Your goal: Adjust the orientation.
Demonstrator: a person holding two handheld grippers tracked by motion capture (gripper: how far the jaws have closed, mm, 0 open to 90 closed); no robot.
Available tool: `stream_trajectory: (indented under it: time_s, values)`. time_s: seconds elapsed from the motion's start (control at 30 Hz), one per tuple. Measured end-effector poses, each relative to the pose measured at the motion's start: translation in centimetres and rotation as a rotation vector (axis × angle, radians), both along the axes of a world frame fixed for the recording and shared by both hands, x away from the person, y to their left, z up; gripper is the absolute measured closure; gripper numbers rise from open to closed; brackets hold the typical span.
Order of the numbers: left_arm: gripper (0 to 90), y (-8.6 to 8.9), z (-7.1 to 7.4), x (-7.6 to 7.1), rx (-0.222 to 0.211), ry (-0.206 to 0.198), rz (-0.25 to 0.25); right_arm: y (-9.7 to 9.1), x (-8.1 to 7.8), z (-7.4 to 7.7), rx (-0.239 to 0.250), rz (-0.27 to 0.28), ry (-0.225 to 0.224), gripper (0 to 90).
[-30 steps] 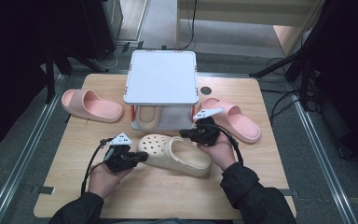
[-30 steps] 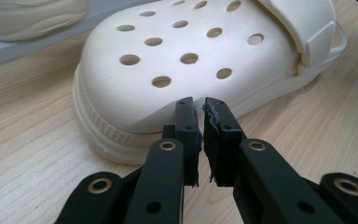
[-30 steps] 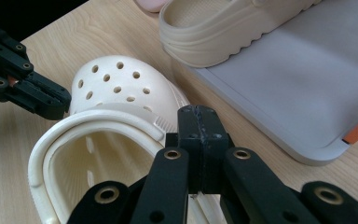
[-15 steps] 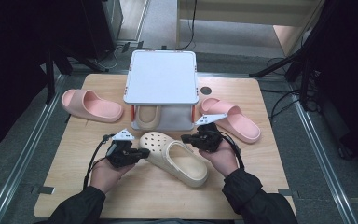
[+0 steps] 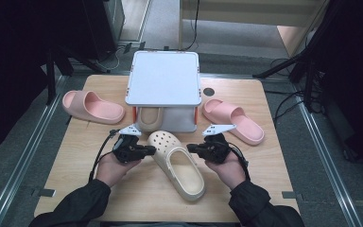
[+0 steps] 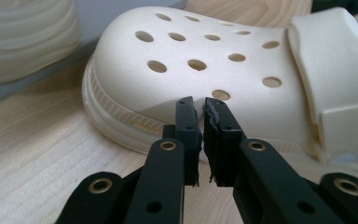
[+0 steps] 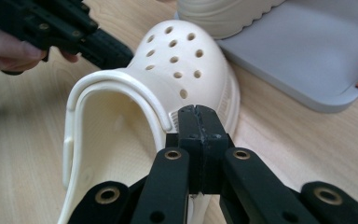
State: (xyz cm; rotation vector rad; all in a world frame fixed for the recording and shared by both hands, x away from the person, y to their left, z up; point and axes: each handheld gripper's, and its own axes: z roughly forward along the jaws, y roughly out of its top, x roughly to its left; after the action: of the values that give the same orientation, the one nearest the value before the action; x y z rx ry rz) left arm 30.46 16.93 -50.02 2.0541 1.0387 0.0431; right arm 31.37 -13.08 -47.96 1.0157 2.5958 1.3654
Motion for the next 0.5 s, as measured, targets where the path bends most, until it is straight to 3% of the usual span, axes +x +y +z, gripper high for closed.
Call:
stream_trajectory:
  time_s: [0.2,0.3,0.5]
  values:
    - [84.1,-0.6,-0.1,0.7,-0.012,0.002,-0.014,0.1,-1.1,-0.1,-0.030,-0.023,0.002,90.0]
    - [84.6,-1.0,0.1,1.0,0.009,-0.009,-0.029,0.0,-1.5,-0.1,-0.032,-0.034,0.008,90.0]
    - [85.1,-1.5,0.1,1.6,0.003,-0.003,-0.033,0.0,-2.5,-0.2,-0.031,-0.050,0.005,90.0]
